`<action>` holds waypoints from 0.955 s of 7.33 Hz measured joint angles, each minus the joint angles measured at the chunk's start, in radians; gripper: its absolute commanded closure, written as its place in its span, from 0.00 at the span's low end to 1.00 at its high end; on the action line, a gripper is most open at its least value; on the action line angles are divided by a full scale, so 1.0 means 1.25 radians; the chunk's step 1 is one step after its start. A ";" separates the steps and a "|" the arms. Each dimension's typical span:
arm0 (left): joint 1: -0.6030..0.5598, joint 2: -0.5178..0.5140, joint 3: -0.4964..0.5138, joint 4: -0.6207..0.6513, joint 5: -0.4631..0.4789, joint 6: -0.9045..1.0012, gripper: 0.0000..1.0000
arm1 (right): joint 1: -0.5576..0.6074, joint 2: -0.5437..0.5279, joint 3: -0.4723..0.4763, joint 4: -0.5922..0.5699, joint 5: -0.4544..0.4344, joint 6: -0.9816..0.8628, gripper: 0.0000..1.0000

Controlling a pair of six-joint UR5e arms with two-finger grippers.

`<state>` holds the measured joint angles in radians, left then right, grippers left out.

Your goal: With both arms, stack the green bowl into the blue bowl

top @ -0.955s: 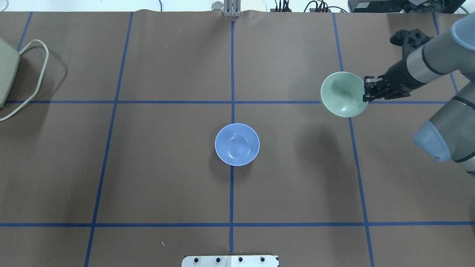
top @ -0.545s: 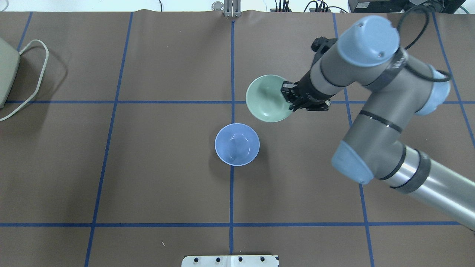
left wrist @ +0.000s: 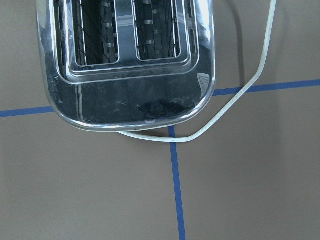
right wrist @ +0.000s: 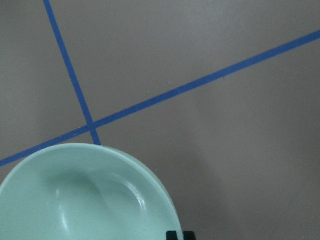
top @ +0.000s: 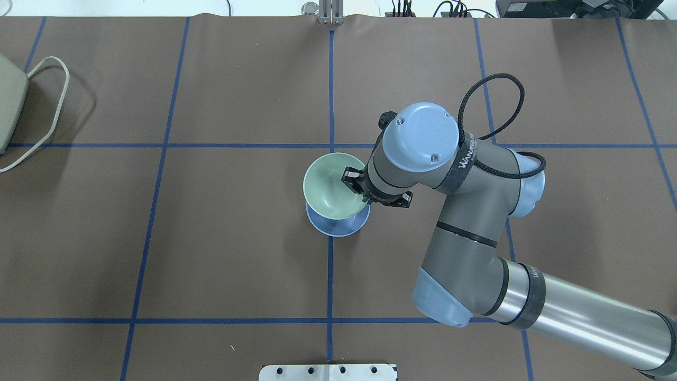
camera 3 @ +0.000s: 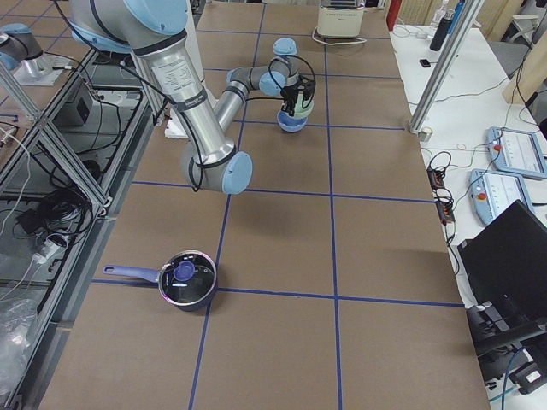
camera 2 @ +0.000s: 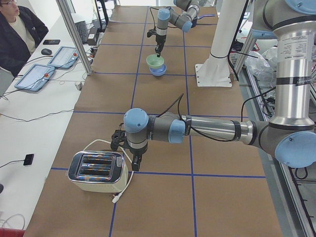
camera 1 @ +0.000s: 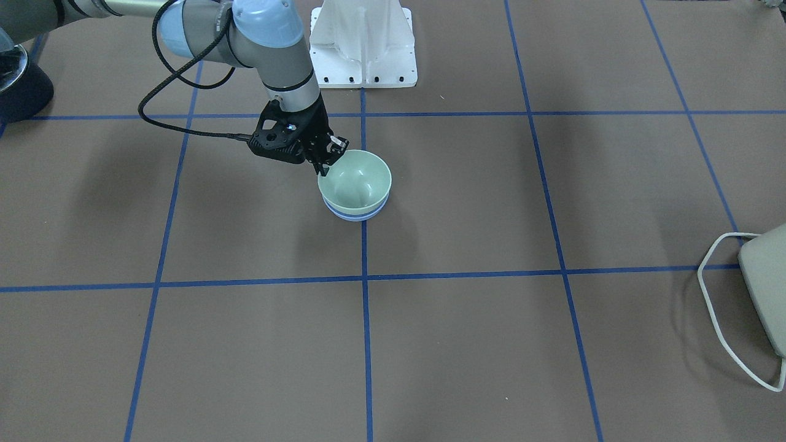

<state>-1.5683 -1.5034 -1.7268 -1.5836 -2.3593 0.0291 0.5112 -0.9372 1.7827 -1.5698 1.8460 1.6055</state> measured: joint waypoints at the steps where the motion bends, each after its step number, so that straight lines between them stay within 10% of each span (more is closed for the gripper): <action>1: 0.000 0.000 0.000 0.000 0.000 0.000 0.01 | -0.010 -0.001 -0.016 0.001 -0.003 0.001 1.00; 5: 0.000 0.001 0.000 0.000 0.000 0.004 0.01 | -0.036 -0.003 -0.031 0.006 -0.004 0.003 0.67; 7: 0.000 0.001 0.001 0.000 0.000 0.006 0.01 | -0.040 -0.006 -0.032 0.010 -0.005 0.003 0.21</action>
<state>-1.5677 -1.5018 -1.7254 -1.5831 -2.3593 0.0365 0.4611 -0.9444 1.7423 -1.5576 1.8394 1.6088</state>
